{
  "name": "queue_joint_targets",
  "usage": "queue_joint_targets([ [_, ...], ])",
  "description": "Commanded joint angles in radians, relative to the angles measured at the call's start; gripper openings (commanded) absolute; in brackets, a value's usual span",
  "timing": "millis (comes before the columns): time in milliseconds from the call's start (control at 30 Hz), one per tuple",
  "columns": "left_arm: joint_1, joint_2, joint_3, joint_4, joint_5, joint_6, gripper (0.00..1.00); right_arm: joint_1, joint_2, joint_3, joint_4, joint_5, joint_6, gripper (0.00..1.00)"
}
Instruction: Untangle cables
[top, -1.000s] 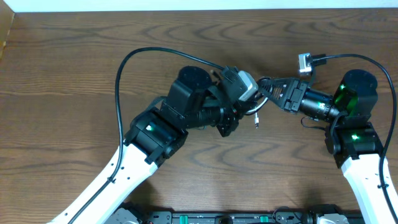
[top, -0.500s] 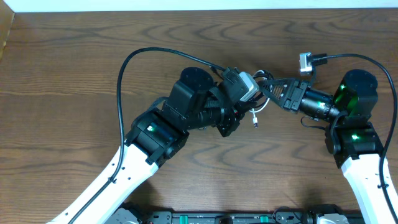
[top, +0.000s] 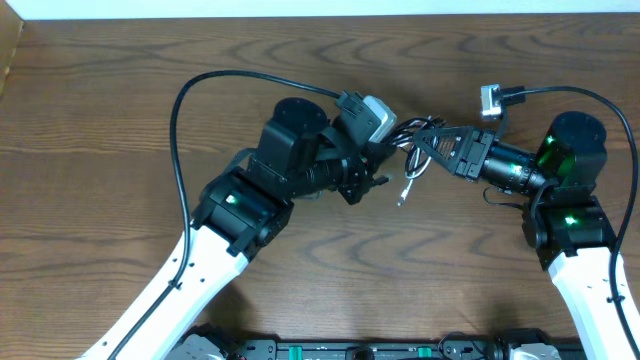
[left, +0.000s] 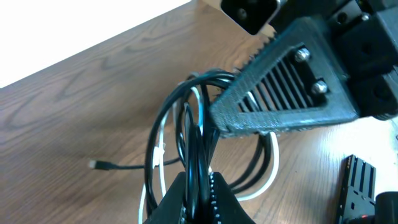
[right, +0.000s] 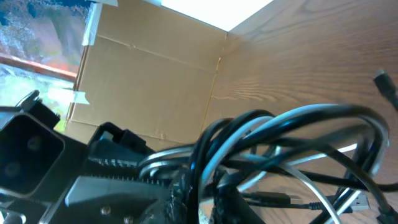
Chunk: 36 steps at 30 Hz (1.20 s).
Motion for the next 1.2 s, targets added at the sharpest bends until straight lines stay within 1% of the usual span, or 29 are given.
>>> queue_joint_targets([
  [0,0.031,-0.003,0.015,0.010,-0.011,-0.020,0.08,0.003,-0.005,0.008,-0.002,-0.005,-0.031,0.08],
  [67,0.047,-0.003,0.015,0.010,-0.016,-0.037,0.08,0.003,-0.005,0.008,-0.002,-0.006,-0.031,0.08],
  [233,0.091,-0.003,0.015,0.008,-0.059,-0.136,0.08,0.003,-0.005,0.008,-0.002,-0.006,-0.035,0.07],
  [367,0.108,-0.003,0.015,0.010,-0.054,-0.159,0.08,0.003,-0.005,0.008,-0.002,-0.006,-0.038,0.06],
  [400,0.108,-0.003,0.015,0.010,-0.054,-0.159,0.08,0.003,-0.005,0.008,-0.002,-0.006,-0.040,0.08],
  [433,0.108,-0.003,0.015,0.010,-0.050,-0.158,0.08,0.003,-0.005,0.008,-0.001,-0.006,-0.047,0.11],
  [467,0.108,-0.003,0.015,0.011,-0.035,-0.158,0.08,0.003,-0.005,0.008,-0.002,-0.006,-0.058,0.24],
  [500,0.108,-0.003,0.015,0.014,-0.023,-0.158,0.07,0.003,-0.005,0.008,-0.002,-0.006,-0.067,0.40],
  [533,0.108,-0.003,0.015,0.029,0.013,-0.158,0.08,0.004,-0.005,0.008,-0.002,-0.008,-0.092,0.62],
  [567,0.108,-0.003,0.015,0.037,0.031,-0.158,0.08,0.005,-0.005,0.008,-0.002,-0.012,-0.111,0.70],
  [600,0.108,-0.003,0.015,0.049,0.057,-0.158,0.08,0.005,-0.005,0.008,-0.002,-0.015,-0.130,0.76],
  [633,0.108,-0.003,0.015,0.059,0.080,-0.158,0.08,0.005,-0.005,0.008,-0.003,-0.019,-0.148,0.80],
  [667,0.108,-0.003,0.015,0.071,0.107,-0.159,0.08,0.005,-0.005,0.008,-0.003,-0.025,-0.164,0.82],
  [700,0.108,-0.003,0.015,0.083,0.130,-0.159,0.08,0.006,-0.005,0.008,-0.003,-0.032,-0.179,0.82],
  [800,0.103,-0.003,0.015,0.105,0.165,-0.159,0.07,0.010,-0.005,0.008,-0.002,-0.048,-0.212,0.77],
  [867,0.089,-0.002,0.015,0.114,0.164,-0.163,0.08,0.027,-0.005,0.008,-0.001,-0.052,-0.235,0.75],
  [967,0.076,-0.002,0.015,0.115,0.164,-0.162,0.08,0.051,-0.005,0.008,0.004,-0.052,-0.265,0.73],
  [1100,0.072,-0.002,0.015,0.115,0.164,-0.163,0.08,0.073,-0.005,0.008,0.018,-0.055,-0.272,0.69],
  [1133,0.072,-0.002,0.015,0.115,0.164,-0.163,0.08,0.077,-0.005,0.008,0.018,-0.055,-0.275,0.66],
  [1167,0.072,-0.002,0.015,0.115,0.165,-0.163,0.08,0.079,-0.005,0.008,0.018,-0.055,-0.275,0.57],
])
